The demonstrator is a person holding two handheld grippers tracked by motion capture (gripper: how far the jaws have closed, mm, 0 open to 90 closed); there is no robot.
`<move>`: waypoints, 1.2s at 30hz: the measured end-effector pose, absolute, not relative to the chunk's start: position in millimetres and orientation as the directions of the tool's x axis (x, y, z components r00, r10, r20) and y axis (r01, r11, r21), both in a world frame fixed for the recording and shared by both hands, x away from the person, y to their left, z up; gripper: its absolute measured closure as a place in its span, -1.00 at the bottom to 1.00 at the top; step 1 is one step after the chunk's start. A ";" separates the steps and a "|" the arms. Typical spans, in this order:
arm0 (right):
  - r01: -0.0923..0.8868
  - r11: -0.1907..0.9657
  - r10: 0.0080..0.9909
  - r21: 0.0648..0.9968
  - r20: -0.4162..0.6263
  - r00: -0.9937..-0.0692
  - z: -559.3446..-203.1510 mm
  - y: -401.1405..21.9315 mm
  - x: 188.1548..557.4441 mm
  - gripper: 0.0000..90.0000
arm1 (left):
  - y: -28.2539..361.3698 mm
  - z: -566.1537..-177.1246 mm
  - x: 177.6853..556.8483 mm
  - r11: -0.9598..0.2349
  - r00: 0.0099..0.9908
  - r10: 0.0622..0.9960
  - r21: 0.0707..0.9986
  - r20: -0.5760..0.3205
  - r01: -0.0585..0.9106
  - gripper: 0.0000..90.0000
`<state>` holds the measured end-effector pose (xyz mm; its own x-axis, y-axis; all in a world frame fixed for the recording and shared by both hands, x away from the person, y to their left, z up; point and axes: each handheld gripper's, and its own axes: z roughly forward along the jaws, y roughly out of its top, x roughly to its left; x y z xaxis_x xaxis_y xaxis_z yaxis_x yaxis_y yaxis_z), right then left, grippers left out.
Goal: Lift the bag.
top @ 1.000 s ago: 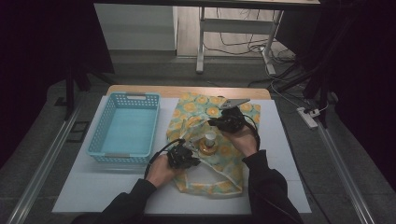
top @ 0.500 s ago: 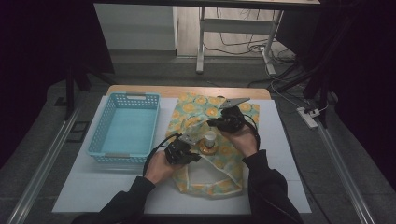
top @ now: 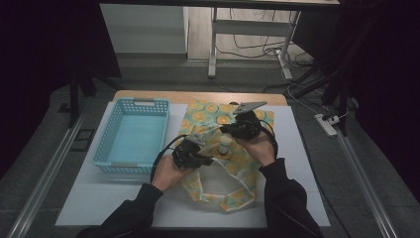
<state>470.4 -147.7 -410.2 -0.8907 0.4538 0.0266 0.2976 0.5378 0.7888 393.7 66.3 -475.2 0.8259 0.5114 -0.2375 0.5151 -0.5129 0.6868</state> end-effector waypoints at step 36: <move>0.232 0.562 0.418 0.794 -0.030 -0.908 -328.2 -146.8 459.4 1.00 | 93.5 -341.3 434.5 -0.411 0.829 0.506 0.779 -0.237 0.474 0.99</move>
<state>459.4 -146.8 -328.2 -0.9081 0.4177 -0.0305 0.2317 0.5618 0.7942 434.5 93.5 -341.3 0.8291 0.5063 -0.2373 0.4739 -0.4111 0.7787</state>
